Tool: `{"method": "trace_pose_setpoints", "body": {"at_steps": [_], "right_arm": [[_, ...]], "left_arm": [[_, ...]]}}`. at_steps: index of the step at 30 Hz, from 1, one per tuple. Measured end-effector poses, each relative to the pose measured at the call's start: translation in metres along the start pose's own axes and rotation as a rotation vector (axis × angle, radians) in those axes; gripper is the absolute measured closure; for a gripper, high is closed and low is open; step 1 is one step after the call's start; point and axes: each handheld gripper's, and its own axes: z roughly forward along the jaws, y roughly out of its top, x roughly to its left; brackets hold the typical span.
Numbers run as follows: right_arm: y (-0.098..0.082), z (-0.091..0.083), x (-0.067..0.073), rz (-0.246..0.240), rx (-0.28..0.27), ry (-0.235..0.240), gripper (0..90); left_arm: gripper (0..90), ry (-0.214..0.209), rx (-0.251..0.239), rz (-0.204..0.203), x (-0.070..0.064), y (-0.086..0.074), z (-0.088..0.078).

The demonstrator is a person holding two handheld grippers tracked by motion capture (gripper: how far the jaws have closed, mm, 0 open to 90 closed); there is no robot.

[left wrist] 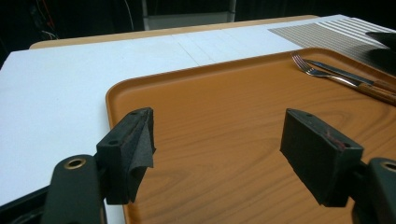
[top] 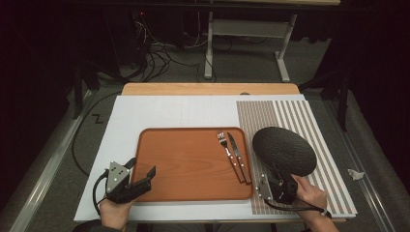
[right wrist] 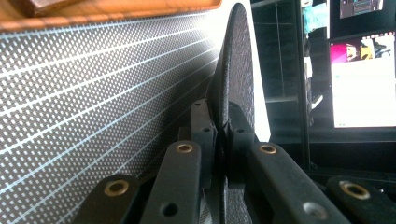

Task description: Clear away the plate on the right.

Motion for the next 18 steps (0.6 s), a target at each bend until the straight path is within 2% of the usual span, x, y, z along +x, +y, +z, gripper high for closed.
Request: {"method": "trace_pose_setpoints", "body": {"at_steps": [10,11,12,18], "right_arm": [[0.006,-0.004,-0.007,-0.011,-0.03,-0.007,87.8],[0.007,-0.004,-0.008,-0.023,-0.031,-0.009,87.8],[0.008,-0.005,-0.008,-0.014,-0.029,-0.008,87.8],[0.014,-0.004,-0.009,-0.031,-0.054,-0.01,87.8]], "left_arm": [[26.3,0.001,0.002,0.001,0.0,0.0,0.0],[26.4,0.002,0.002,0.001,0.0,0.0,0.0],[26.4,0.002,0.002,0.001,0.0,0.0,0.0],[26.3,0.003,0.002,0.0,0.0,0.0,0.001]]}}
